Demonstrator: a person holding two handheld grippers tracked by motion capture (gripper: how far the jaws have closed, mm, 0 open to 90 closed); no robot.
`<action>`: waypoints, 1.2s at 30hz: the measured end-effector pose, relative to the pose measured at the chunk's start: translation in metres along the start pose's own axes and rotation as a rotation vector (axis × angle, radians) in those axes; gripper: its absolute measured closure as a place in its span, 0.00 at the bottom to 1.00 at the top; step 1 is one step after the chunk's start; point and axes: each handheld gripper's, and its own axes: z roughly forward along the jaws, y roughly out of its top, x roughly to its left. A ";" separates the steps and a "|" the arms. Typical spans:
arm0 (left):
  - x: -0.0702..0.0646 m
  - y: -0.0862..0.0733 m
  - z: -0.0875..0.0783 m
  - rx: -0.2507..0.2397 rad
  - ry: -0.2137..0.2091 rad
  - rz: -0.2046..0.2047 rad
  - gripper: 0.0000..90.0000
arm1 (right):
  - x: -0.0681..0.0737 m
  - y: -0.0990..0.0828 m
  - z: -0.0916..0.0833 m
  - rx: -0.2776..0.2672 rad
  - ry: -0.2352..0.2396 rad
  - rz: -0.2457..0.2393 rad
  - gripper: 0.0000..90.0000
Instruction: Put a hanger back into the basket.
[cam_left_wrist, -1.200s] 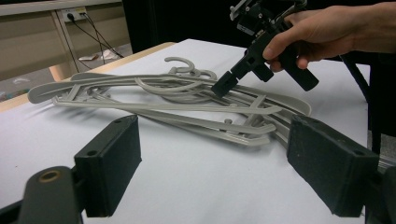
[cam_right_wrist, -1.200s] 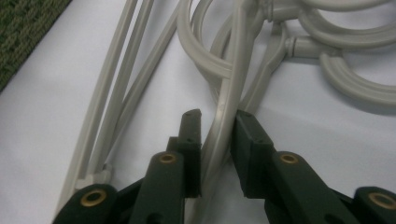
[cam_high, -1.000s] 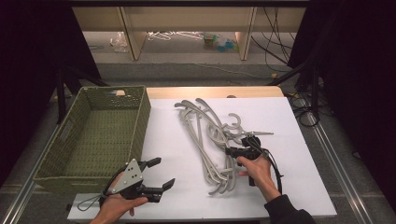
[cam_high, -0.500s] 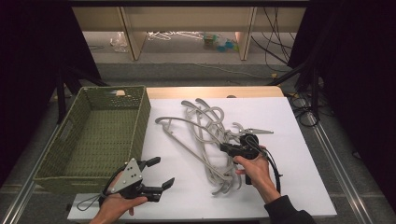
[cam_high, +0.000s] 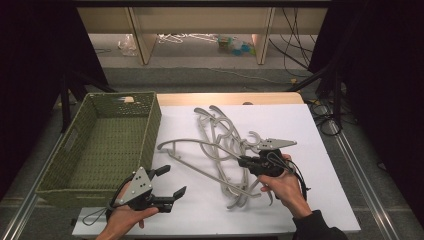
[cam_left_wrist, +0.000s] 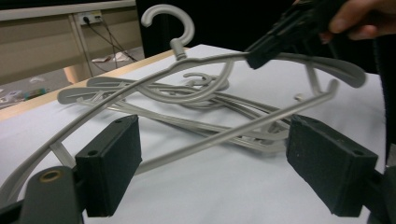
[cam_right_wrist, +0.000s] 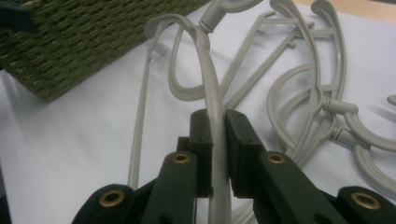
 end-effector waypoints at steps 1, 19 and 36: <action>0.000 0.000 0.000 0.000 0.000 0.000 0.20 | 0.000 0.000 0.000 0.000 0.000 0.000 0.91; 0.007 0.034 0.066 0.163 -0.060 0.052 0.21 | 0.036 -0.006 -0.027 0.019 0.043 -0.202 0.91; 0.006 0.050 0.102 0.331 -0.194 0.302 0.70 | 0.040 -0.003 -0.031 0.023 0.056 -0.277 0.91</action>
